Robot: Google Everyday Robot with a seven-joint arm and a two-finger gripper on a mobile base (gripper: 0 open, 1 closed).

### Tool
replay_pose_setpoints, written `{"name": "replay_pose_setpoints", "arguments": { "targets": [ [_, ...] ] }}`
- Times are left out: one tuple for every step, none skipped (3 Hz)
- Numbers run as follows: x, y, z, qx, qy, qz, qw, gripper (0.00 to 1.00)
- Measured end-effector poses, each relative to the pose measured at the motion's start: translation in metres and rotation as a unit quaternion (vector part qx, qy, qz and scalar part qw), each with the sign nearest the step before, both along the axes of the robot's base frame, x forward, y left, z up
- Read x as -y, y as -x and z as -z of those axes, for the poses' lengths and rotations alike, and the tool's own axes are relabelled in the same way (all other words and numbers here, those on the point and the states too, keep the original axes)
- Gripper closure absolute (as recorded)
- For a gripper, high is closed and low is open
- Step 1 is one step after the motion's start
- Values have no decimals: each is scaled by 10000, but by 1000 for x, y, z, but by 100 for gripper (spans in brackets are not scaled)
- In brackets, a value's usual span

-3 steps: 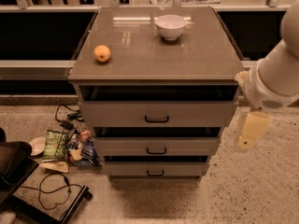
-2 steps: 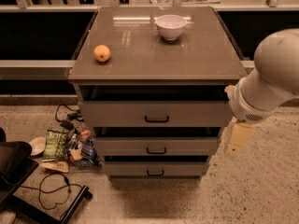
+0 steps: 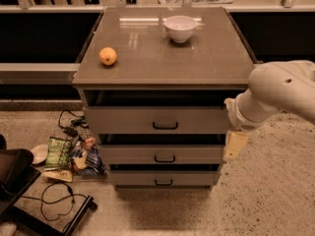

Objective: Open top drawer

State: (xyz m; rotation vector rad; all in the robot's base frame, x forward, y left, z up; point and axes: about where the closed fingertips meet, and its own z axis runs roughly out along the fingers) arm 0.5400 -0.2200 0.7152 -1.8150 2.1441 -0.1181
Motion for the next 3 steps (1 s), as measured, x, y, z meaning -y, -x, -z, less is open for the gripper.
{"name": "replay_pose_setpoints", "arguments": {
  "targets": [
    [-2, -24, 27, -105, -4, -51, 9999, 0],
    [-6, -47, 48, -306, 154, -130, 9993, 0],
    [-8, -63, 60, -511, 373, -233, 9977, 0]
  ]
}}
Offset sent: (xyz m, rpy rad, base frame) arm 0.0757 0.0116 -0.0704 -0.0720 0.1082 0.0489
